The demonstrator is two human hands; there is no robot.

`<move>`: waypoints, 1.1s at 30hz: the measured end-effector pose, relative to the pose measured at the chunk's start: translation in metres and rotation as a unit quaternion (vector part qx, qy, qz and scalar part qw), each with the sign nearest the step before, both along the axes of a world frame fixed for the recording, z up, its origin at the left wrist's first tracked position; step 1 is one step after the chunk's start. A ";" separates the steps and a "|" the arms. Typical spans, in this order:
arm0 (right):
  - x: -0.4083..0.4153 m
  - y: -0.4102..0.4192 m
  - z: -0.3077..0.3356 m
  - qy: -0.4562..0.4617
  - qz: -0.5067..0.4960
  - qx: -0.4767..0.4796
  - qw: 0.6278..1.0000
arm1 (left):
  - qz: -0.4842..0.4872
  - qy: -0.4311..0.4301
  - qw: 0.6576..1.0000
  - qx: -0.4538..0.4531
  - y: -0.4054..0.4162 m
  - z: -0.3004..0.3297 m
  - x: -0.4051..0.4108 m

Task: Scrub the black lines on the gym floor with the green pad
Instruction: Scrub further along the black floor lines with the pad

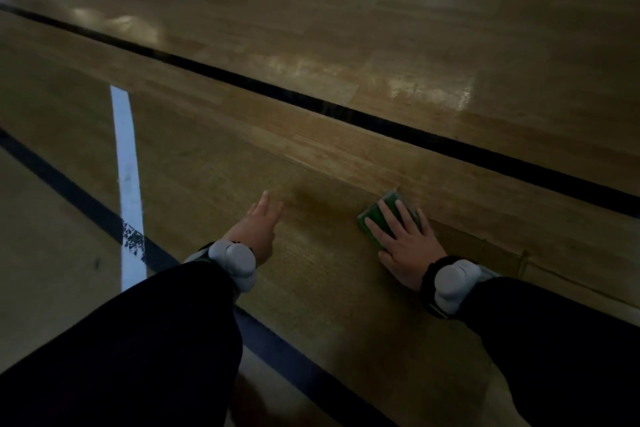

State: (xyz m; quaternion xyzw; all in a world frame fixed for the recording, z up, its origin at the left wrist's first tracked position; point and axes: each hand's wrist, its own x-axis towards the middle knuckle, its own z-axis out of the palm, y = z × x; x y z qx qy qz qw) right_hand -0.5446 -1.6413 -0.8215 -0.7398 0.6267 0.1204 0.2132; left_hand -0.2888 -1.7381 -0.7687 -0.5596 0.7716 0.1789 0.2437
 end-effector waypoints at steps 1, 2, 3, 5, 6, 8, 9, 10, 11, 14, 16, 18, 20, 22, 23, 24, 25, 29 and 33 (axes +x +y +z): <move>0.001 0.000 0.000 -0.002 0.004 0.001 1.000 | 0.007 0.000 1.000 0.001 0.001 -0.001 0.005; 0.004 0.001 0.001 -0.005 0.015 0.003 1.000 | 0.015 0.001 1.000 0.003 0.004 -0.002 0.009; 0.009 0.002 0.000 -0.012 0.032 0.005 0.999 | 0.018 0.003 1.000 0.006 0.006 -0.002 0.012; 0.027 0.008 0.000 -0.028 0.091 0.010 0.995 | 0.019 0.009 1.000 0.011 0.011 -0.003 0.017; 0.040 0.013 0.000 -0.037 0.128 0.012 0.991 | 0.021 0.011 1.000 0.012 0.013 -0.003 0.019; 0.065 0.024 0.000 -0.054 0.194 0.022 0.979 | 0.024 0.015 1.000 0.012 0.015 -0.002 0.021; 0.077 0.030 0.000 -0.062 0.227 0.027 0.971 | 0.026 0.018 0.999 0.011 0.016 -0.002 0.022; 0.088 0.037 -0.001 -0.069 0.263 0.033 0.962 | 0.028 0.020 0.999 0.011 0.016 -0.002 0.023; 0.099 0.043 -0.002 -0.079 0.301 0.040 0.950 | 0.031 0.022 0.999 0.013 0.017 -0.001 0.025; 0.116 0.053 -0.007 -0.099 0.372 0.063 0.921 | 0.035 0.027 0.999 0.012 0.018 -0.001 0.028; 0.117 0.055 -0.008 -0.121 0.365 0.058 0.921 | 0.032 0.024 0.999 0.012 0.019 -0.001 0.031; 0.115 0.054 -0.009 -0.137 0.344 0.046 0.928 | 0.032 0.025 0.999 0.016 0.020 -0.003 0.034; 0.110 0.044 -0.008 -0.110 0.299 0.024 0.948 | 0.033 0.026 0.999 0.012 0.021 -0.006 0.035; 0.099 0.021 -0.007 -0.065 0.231 -0.003 0.971 | 0.039 0.026 0.999 0.010 0.023 -0.009 0.036; 0.089 0.008 -0.006 -0.054 0.194 -0.016 0.979 | 0.041 0.027 0.999 0.009 0.023 -0.009 0.035; 0.080 -0.005 -0.005 -0.048 0.158 -0.027 0.986 | 0.043 0.029 0.999 0.010 0.024 -0.010 0.036; 0.070 -0.019 -0.005 -0.042 0.124 -0.035 0.991 | 0.044 0.030 0.998 0.011 0.023 -0.011 0.037; 0.049 -0.060 -0.006 -0.027 0.031 -0.035 0.999 | 0.061 0.028 0.998 0.004 0.019 -0.018 0.048; 0.047 -0.085 -0.008 -0.043 -0.012 -0.031 0.999 | 0.075 0.031 0.997 0.002 0.018 -0.021 0.058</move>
